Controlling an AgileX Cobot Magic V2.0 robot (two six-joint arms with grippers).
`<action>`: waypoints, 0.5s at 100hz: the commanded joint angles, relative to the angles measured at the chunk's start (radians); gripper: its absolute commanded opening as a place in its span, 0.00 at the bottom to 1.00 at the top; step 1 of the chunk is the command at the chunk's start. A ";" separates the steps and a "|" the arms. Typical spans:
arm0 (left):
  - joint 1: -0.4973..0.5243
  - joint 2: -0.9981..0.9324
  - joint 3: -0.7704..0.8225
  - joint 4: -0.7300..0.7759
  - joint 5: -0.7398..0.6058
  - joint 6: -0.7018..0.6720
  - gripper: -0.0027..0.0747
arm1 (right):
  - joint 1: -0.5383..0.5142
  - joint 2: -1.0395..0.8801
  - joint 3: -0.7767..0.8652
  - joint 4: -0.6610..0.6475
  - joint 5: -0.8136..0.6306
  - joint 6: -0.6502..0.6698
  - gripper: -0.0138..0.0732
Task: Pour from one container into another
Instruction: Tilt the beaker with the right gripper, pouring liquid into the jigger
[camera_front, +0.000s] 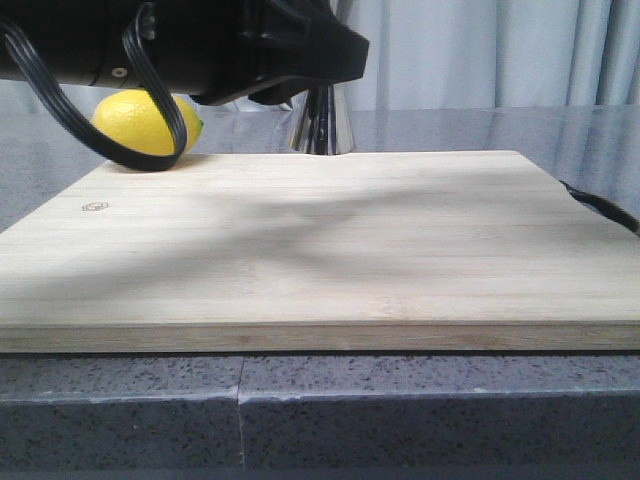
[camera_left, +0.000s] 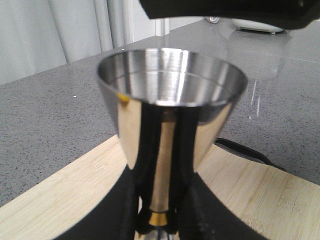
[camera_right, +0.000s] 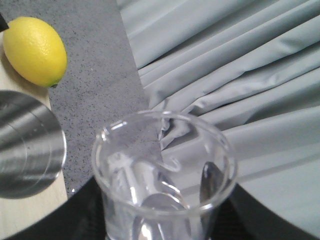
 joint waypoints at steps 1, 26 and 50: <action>0.002 -0.044 -0.033 -0.017 -0.080 -0.013 0.01 | 0.001 -0.029 -0.040 -0.027 -0.074 -0.004 0.34; 0.002 -0.044 -0.033 -0.008 -0.080 -0.013 0.01 | 0.001 -0.029 -0.040 -0.064 -0.078 -0.004 0.34; 0.002 -0.044 -0.033 0.001 -0.080 -0.021 0.01 | 0.001 -0.029 -0.040 -0.099 -0.083 -0.004 0.34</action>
